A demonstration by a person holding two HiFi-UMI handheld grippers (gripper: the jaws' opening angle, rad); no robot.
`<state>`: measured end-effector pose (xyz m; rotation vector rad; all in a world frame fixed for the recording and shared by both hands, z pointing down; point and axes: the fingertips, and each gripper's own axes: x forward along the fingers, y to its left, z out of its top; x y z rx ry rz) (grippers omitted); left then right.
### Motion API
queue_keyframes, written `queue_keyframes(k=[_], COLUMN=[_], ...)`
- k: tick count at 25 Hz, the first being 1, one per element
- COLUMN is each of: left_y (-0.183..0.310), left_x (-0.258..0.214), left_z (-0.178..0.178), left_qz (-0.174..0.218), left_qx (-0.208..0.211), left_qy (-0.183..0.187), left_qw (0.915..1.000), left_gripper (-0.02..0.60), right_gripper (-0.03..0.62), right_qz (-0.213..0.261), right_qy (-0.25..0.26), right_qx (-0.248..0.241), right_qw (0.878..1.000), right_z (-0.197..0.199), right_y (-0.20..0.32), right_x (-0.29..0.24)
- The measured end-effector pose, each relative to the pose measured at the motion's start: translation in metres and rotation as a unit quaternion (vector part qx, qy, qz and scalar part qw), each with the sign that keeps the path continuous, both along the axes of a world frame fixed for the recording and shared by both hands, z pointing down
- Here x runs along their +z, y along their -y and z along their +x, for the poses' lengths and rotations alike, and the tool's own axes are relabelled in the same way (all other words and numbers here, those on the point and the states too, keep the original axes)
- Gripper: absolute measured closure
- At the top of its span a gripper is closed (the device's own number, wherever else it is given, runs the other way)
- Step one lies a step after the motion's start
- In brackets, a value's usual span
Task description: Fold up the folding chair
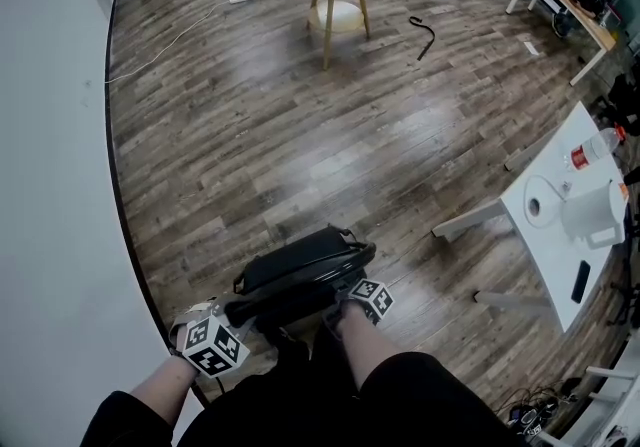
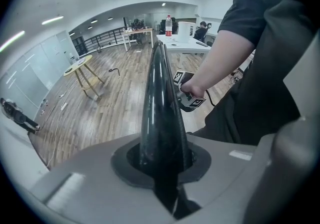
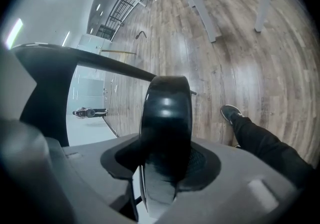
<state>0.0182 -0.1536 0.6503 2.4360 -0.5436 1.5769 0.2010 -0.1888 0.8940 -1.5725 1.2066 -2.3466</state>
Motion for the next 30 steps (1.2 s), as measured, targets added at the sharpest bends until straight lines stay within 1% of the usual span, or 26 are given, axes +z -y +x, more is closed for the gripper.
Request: queue_keyframes(k=[6,11,14,22,30], left_y=[-0.004,-0.017,-0.021,-0.015,-0.007], left_x=[-0.005,-0.006,-0.007,-0.010,-0.011], left_z=[0.007,0.015,0.016,0.014,0.011], left_qz=[-0.006,-0.008,-0.007,0.000,0.001], left_qx=[-0.006,0.008,0.009,-0.005,-0.017], left_qy=[-0.008,-0.011,-0.011,-0.009,-0.013], left_qw=[0.9999,0.9999,0.9999,0.9999,0.9998], left_gripper=[0.523,0.518,0.512,0.512,0.515], right_gripper=[0.407,0.410,0.412,0.416,0.418], right_qz=[-0.009,-0.015,-0.019,-0.032,-0.038], right_qy=[-0.006,-0.020,-0.017,-0.025,-0.027], right_qx=[0.006,0.013,0.017,0.031,0.038], right_qw=[1.000,1.000,1.000,0.999,0.998], right_z=[0.004,0.007,0.002,-0.008,-0.010], right_y=[0.000,0.003,0.011,0.036,0.044], right_x=[-0.011,-0.016,-0.022,-0.034,-0.036])
